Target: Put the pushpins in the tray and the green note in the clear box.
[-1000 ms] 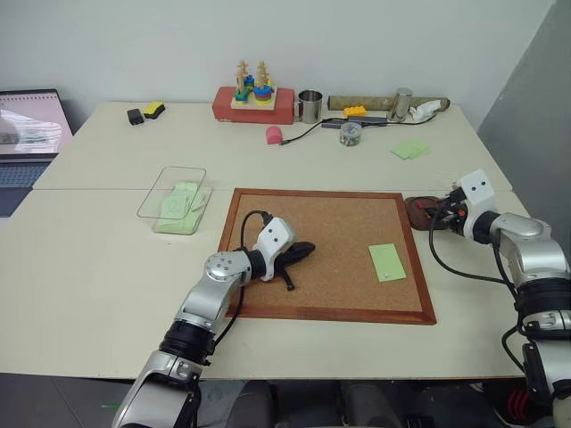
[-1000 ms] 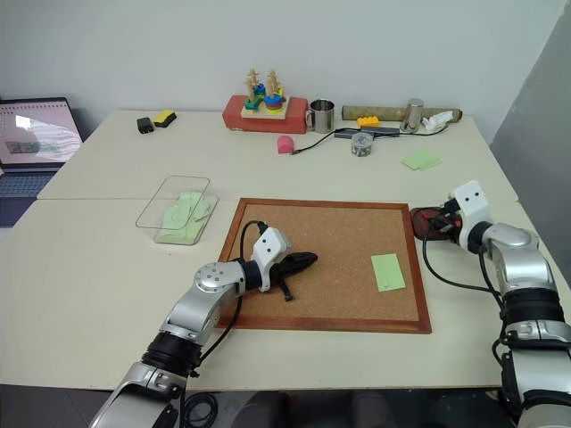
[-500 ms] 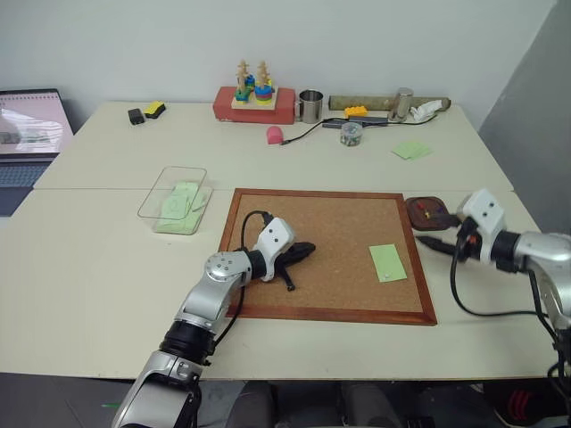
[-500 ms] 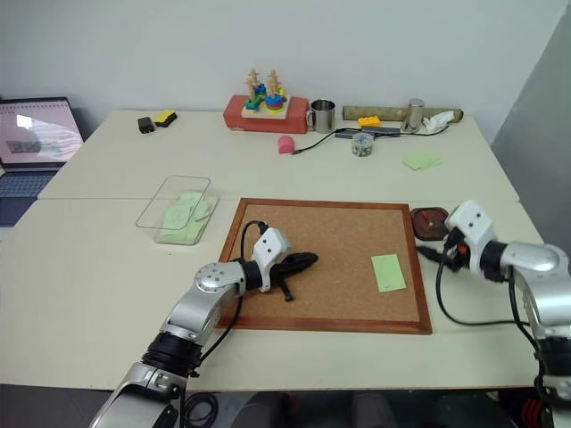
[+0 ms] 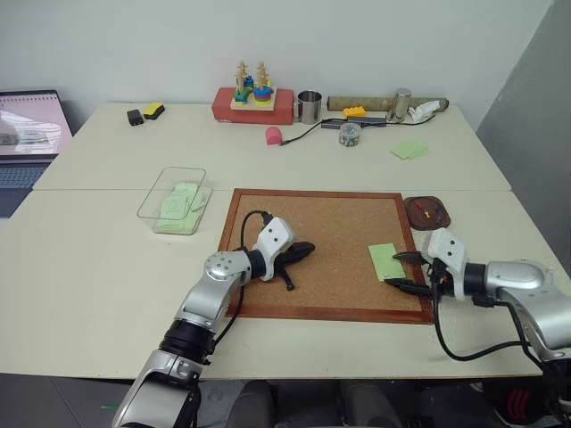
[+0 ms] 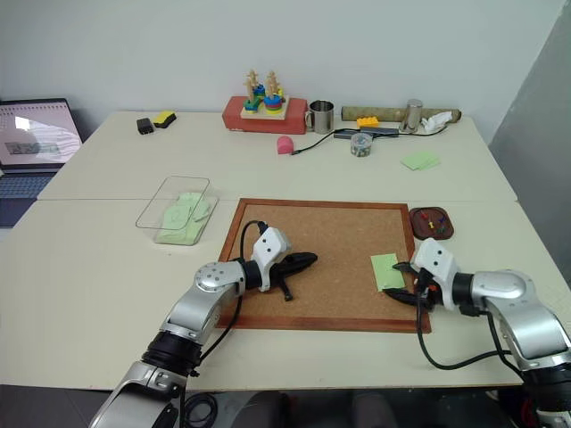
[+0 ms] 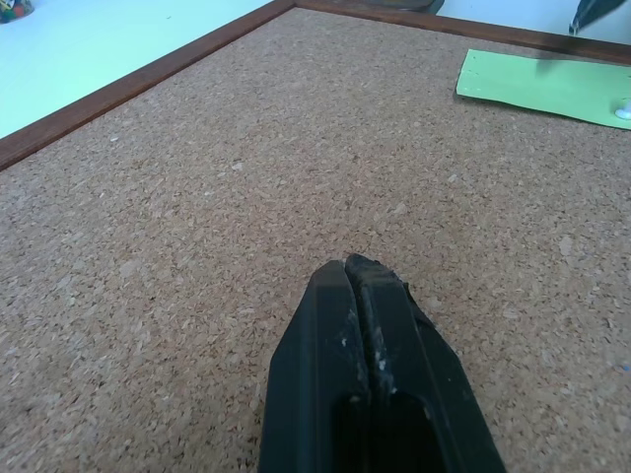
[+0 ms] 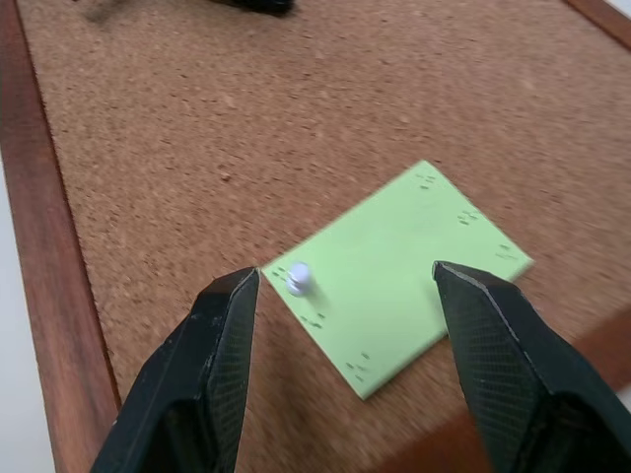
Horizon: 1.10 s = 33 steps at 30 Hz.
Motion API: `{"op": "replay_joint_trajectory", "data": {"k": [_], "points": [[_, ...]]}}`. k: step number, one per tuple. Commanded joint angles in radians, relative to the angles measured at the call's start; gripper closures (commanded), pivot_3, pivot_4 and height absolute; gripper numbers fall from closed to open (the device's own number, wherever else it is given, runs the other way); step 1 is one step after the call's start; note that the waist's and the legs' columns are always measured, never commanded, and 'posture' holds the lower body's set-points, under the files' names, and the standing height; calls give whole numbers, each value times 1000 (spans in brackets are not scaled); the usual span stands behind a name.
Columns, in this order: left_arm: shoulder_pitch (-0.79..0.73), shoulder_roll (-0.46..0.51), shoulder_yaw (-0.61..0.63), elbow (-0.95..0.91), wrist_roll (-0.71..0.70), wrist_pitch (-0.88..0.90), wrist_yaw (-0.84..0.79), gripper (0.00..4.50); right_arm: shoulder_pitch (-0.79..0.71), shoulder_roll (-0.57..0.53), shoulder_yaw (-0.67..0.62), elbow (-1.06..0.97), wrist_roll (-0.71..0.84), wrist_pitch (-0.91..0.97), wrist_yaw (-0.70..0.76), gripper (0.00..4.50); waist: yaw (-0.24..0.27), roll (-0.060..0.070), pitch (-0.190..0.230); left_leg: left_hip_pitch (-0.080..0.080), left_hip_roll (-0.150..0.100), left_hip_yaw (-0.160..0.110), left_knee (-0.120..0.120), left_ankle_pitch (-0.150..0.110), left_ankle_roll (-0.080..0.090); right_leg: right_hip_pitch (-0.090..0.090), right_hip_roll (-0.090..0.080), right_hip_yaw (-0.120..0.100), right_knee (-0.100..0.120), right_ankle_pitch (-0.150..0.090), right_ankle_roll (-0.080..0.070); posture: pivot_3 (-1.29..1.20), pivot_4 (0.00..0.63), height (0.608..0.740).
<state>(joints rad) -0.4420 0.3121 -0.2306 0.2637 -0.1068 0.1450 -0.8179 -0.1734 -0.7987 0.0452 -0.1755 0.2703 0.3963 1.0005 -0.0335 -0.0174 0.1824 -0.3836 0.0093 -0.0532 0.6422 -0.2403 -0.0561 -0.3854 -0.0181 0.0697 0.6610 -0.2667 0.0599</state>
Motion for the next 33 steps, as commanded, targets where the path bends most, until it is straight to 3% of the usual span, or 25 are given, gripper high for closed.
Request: {"op": "replay_joint_trajectory", "data": {"k": [1, 6, 9, 21, 33], "points": [[31, 4, -29, 38, 31, 23, -3, 4500, -17, 10, 7, 17, -19, -39, -2, 1566, 0, 0, 0, 0, 0, 0, 0, 0, 0, 0, 0, 0, 0, 0, 0, 0, 150, 740], [35, 6, -29, 34, 31, 24, -1, 4500, -20, 29, 15, 41, -26, -49, -3, 1566, 0, 0, 0, 0, 0, 0, 0, 0, 0, 0, 0, 0, 0, 0, 0, 0, 150, 740], [35, 6, -29, 33, 32, 25, -1, 4500, -25, 37, 16, 51, -24, -55, -1, 1984, 0, 0, 0, 0, 0, 0, 0, 0, 0, 0, 0, 0, 0, 0, 0, 0, 150, 740], [36, 9, -28, 33, 33, 24, -3, 4500, -21, 39, 14, 50, -7, -54, 19, 4466, 0, 0, 0, 0, 0, 0, 0, 0, 0, 0, 0, 0, 0, 0, 0, 0, 150, 740], [40, 4, -31, 41, 34, 18, 1, 4500, -52, -3, -31, -93, 49, -13, 51, 4466, 0, 0, 0, 0, 0, 0, 0, 0, 0, 0, 0, 0, 0, 0, 0, 0, 150, 740]]}}
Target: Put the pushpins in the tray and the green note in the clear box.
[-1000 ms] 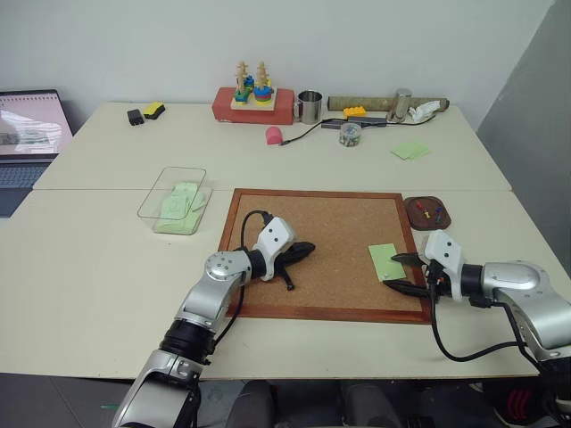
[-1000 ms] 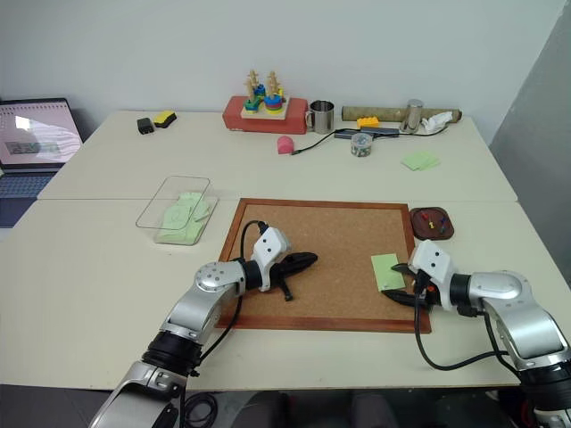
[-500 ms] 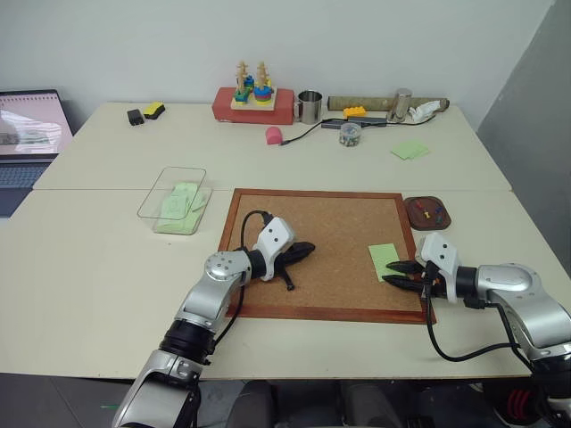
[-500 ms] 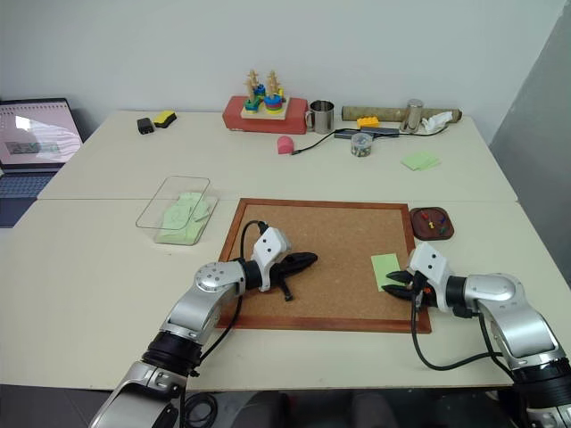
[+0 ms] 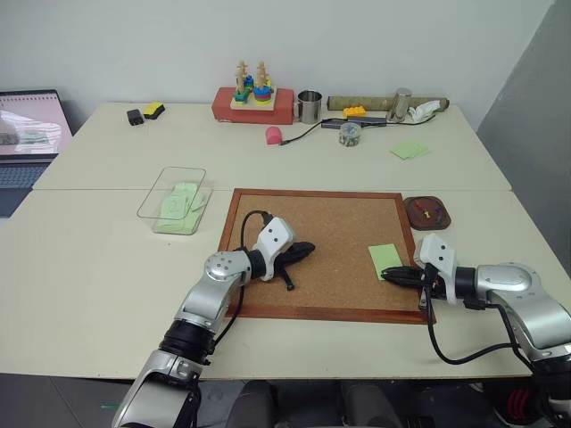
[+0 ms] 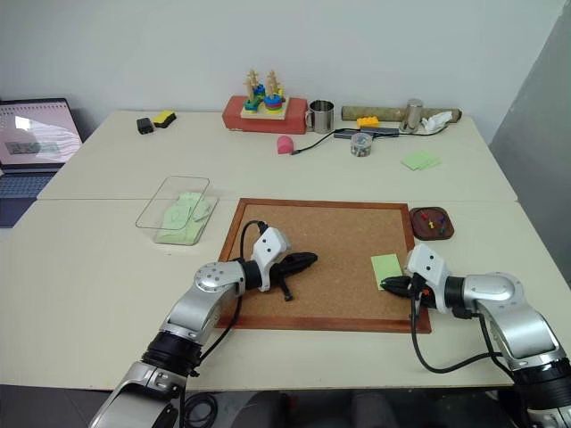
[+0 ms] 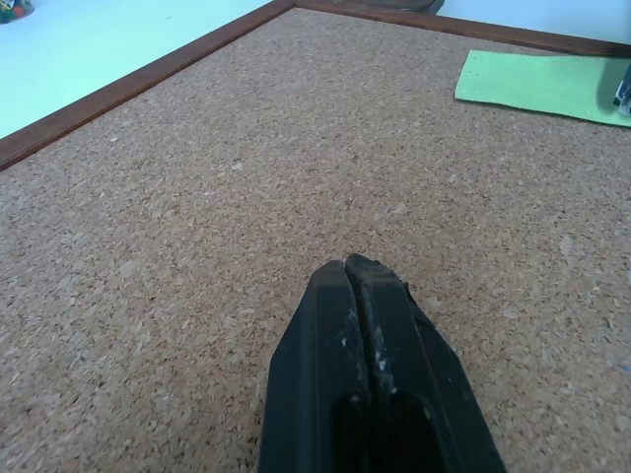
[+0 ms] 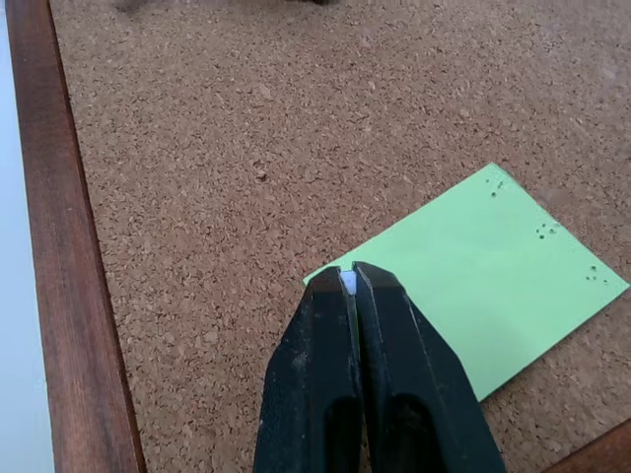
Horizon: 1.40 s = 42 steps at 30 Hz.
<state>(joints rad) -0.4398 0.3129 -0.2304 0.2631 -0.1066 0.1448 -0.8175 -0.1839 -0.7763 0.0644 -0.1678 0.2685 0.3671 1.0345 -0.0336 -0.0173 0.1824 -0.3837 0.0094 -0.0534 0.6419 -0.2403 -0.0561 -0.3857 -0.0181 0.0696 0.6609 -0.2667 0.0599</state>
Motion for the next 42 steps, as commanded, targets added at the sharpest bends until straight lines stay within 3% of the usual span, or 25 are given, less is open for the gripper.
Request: {"op": "replay_joint_trajectory", "data": {"k": [1, 8, 10, 17, 20, 25, 31, 36, 42], "points": [[38, 0, -32, 43, 34, 18, 2, 4500, -48, -31, -54, -114, 56, 24, 19, 4466, 0, 0, 0, 0, 0, 0, 0, 0, 0, 0, 0, 0, 0, 0, 0, 0, 150, 740], [25, -20, -20, 32, 14, 30, 7, 4500, -93, -57, -54, -157, 66, 35, 21, 4466, 2, 0, 0, 0, 0, 0, 0, 0, 0, 0, 0, 0, -1, 0, 0, 0, 150, 740], [18, -20, 24, -37, -47, 86, 2, 4500, -119, -57, -45, -156, 46, 11, 15, 4466, 2, 0, 0, 0, 0, 0, 0, 0, 0, 0, 0, 0, -1, 0, 0, 0, 150, 740], [52, 2, 247, -388, -458, 527, -1, 3385, -173, -52, -3, -121, -54, -130, 5, 4500, -1, -5, 3, -9, 1, -4, 0, 0, 0, -6, 0, -4, -1, 0, 0, 0, 150, 740], [87, -44, 316, -471, -638, 706, 68, 2754, -188, -37, 9, -110, -85, -214, 3, 4500, 2, -5, 3, -12, 1, -4, 1, 0, 0, -8, -1, -4, -1, 0, 0, 0, 150, 740], [100, -130, 373, -501, -813, 848, 175, 1746, -214, -20, 25, -89, -139, -348, -2, 4500, 3, -5, 3, -13, 0, -5, 3, 0, 0, -8, -2, -5, -1, 0, 0, 0, 150, 740], [43, -237, 368, -444, -891, 876, 246, 1746, -246, 6, 57, -119, -185, -439, -10, 4500, 4, -5, 3, -12, -1, -6, 4, 0, 0, -7, -1, -6, -1, 1, -1, 0, 150, 740], [10, -283, 336, -397, -866, 838, 263, 1746, -260, 18, 72, -143, -187, -433, -14, 4500, 4, -5, 3, -12, -1, -6, 3, 0, 0, -6, -1, -6, -1, 3, -5, 0, 150, 740], [-11, -304, 344, -354, -865, 805, 272, 2971, -268, 25, 79, -155, -183, -419, -18, 4500, 4, -5, 3, -12, -1, -6, 3, 0, 0, -6, -1, -6, -1, 4, -5, 0, 150, 740]]}}
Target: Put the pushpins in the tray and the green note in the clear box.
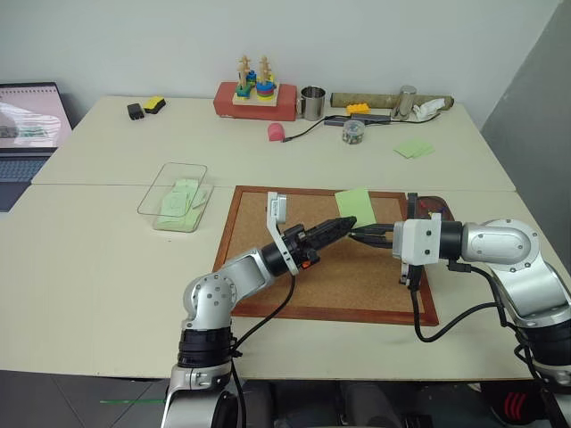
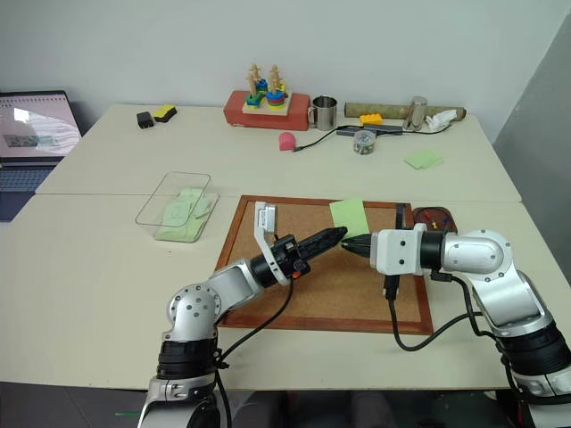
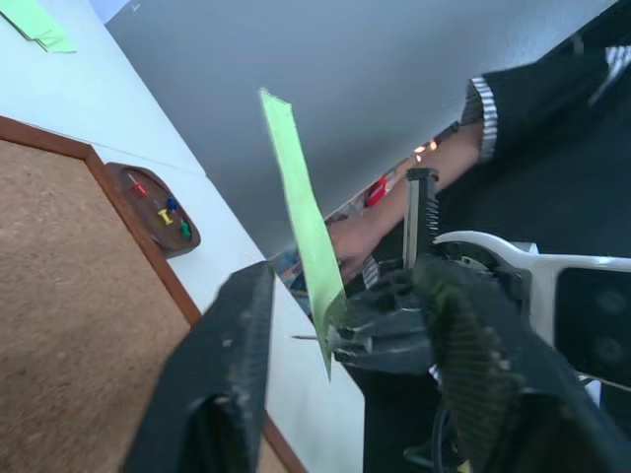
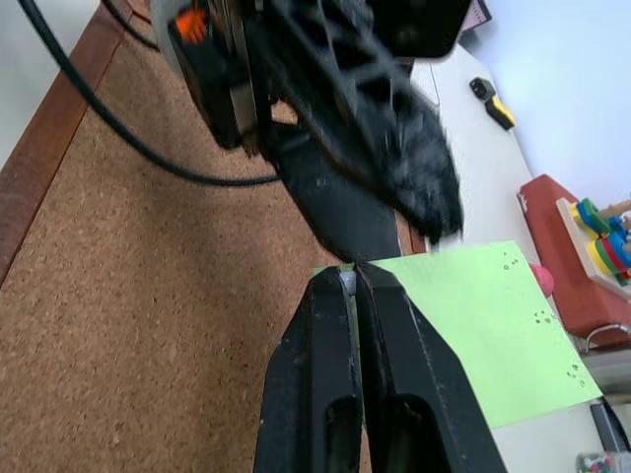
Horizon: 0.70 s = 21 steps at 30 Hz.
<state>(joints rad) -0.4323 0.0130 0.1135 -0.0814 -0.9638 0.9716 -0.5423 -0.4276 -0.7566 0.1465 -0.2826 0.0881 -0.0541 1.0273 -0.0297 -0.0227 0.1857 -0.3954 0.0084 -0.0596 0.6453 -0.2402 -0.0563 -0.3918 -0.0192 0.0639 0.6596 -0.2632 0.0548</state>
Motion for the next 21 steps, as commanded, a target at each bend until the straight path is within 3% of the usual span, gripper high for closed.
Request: {"op": "replay_joint_trajectory", "data": {"k": [1, 8, 16, 21], "points": [[-19, -3, -2, -7, -8, -24, -3, 3144, -25, 6, -2, -41, -2, 4, -11, 4500, 0, 0, 0, 0, 0, 0, 0, 0, 0, 0, 0, 0, 0, 0, 0, 0, 150, 740], [-9, 3, -12, -2, -6, -37, -8, 4456, -34, 9, 2, -44, 1, 3, -9, 4500, 0, 0, 0, 0, 0, 0, 0, 0, 0, 0, 0, 0, 0, 0, 0, 0, 150, 740], [6, 12, -45, -15, 10, -47, -25, 4456, -31, 14, 4, -49, -1, -25, -13, 4500, 0, 0, 0, 0, 0, 0, 0, 0, 0, 0, 0, 0, 0, 0, 0, 0, 150, 740], [4, 16, -77, 16, 100, -130, -13, 4456, -35, 21, -9, -49, 12, -26, -22, 4500, 0, 0, 0, 0, 0, 0, 0, 0, 0, 0, 0, 0, 0, 0, 0, 0, 150, 740]]}}
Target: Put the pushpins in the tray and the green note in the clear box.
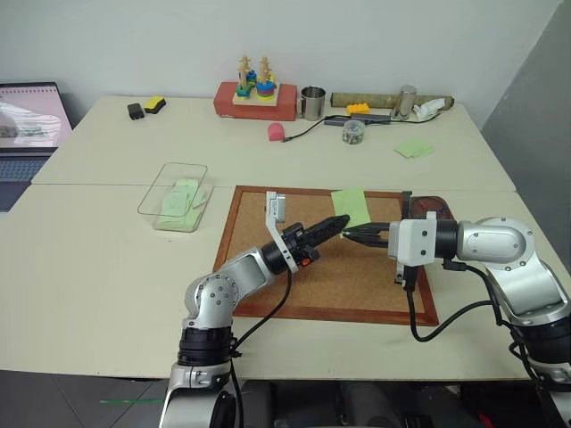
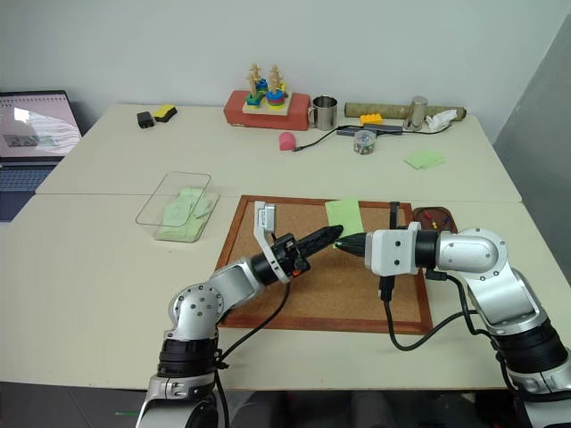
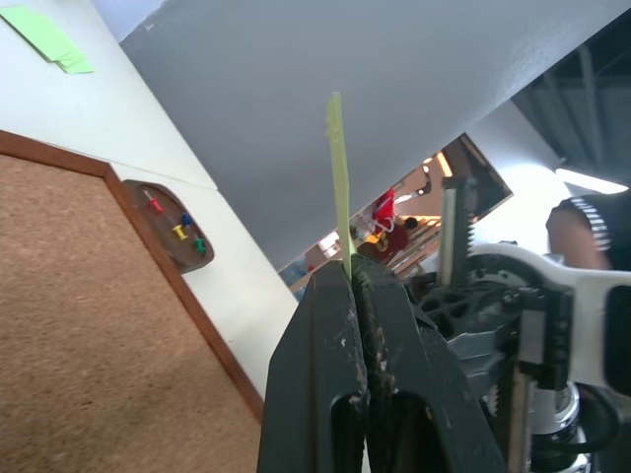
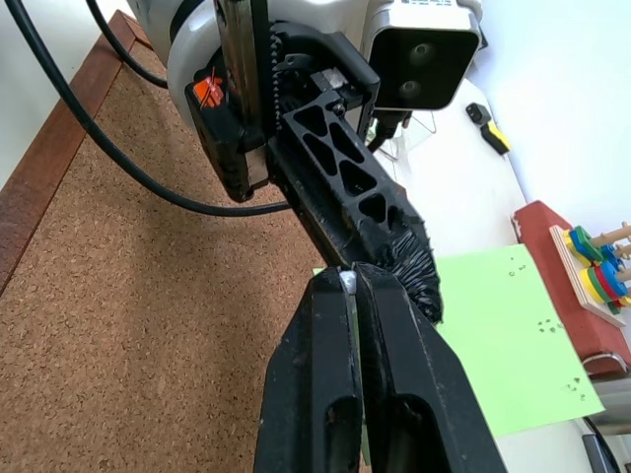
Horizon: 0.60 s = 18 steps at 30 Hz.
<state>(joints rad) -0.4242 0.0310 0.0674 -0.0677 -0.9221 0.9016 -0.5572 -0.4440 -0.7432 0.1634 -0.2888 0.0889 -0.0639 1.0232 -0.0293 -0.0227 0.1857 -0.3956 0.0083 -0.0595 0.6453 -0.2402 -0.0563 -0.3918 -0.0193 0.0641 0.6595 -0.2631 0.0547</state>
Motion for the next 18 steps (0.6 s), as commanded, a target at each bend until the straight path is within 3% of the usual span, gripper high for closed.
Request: {"op": "replay_joint_trajectory", "data": {"k": [1, 6, 14, 16, 18], "points": [[-6, -4, -32, 11, 71, -73, 6, 4456, -20, 9, -29, -45, 17, -11, -20, 4500, 0, 0, 0, 0, 0, 0, 0, 0, 0, 0, 0, 0, 0, 0, 0, 0, 150, 740], [-14, -8, -44, 46, 139, -138, 15, 4456, -19, 1, -78, -72, 70, 70, -35, 4500, 0, 0, 0, 0, 0, 0, 0, 0, 0, 0, 0, 0, 0, 0, 0, 0, 150, 740], [-8, -3, -51, 22, 143, -136, 1, 4456, -20, -58, -163, -15, 25, 205, -107, 4500, 1, 0, 0, 0, 0, 0, 0, 0, 0, 0, 0, 0, 0, 0, 0, 0, 150, 740], [-1, 6, -59, -7, 141, -132, -8, 4456, -25, -85, -166, 45, -21, 223, -131, 4500, 0, 0, 0, 0, 0, 0, 0, 0, 0, 0, 0, 0, 0, 0, 0, 0, 150, 740], [19, 35, -56, -80, 128, -118, -10, 4456, -58, -95, -172, 240, -116, 247, -245, 4500, -2, 0, 0, 0, 0, 0, 0, 0, 0, 0, 0, 0, 0, 0, 0, 0, 150, 740]]}}
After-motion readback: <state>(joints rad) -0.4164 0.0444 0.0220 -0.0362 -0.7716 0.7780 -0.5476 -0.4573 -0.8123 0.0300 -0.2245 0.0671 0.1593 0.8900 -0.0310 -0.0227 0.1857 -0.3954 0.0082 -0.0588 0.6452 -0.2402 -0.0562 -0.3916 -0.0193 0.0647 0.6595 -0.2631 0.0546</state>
